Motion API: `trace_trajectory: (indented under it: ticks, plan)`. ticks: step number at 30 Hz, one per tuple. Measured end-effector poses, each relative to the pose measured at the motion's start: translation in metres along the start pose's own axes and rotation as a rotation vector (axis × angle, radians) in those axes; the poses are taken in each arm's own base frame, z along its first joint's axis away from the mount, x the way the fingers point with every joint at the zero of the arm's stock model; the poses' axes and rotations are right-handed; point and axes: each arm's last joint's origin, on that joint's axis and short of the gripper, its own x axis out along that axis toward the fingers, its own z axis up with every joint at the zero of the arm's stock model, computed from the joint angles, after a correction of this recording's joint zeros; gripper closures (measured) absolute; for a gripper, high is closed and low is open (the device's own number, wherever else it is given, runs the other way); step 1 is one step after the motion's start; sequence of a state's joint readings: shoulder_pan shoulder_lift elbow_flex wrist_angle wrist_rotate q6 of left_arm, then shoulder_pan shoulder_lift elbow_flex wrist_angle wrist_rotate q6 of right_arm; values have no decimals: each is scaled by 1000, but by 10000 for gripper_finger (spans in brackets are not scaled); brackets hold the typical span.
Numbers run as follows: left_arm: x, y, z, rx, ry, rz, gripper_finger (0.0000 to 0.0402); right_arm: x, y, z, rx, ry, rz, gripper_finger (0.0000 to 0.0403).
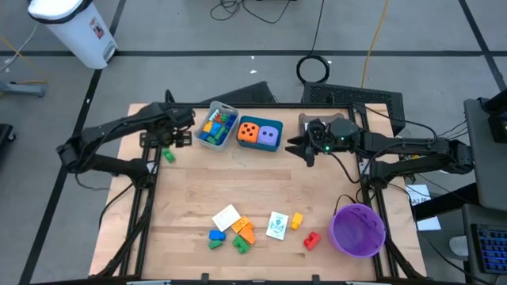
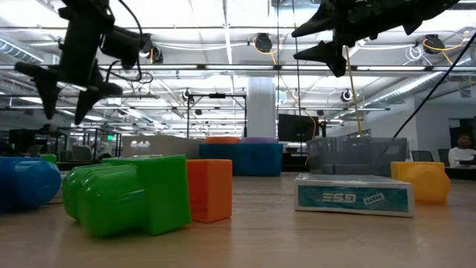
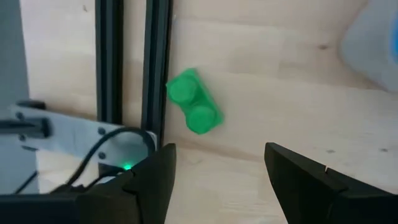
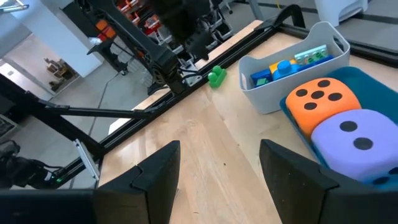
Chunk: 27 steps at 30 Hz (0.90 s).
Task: Pick & Place Toys
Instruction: Put the green game piece into the gray bin
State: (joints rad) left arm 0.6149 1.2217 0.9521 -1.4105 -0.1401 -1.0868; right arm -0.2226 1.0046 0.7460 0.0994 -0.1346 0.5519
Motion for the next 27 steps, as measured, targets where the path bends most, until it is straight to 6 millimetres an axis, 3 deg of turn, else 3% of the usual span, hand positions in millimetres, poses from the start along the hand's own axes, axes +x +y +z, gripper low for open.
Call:
trace_trajectory:
  ticks: [10,20,27]
  plan:
    - [35,9,-10,-61,16,19,151,0,0,0,-22,0,0,190]
    - [42,13,-4,-112,-6,46,151,0,0,0,-16,1,1,191]
    - [49,5,1,-116,5,67,151,0,0,0,-23,0,-1,190]
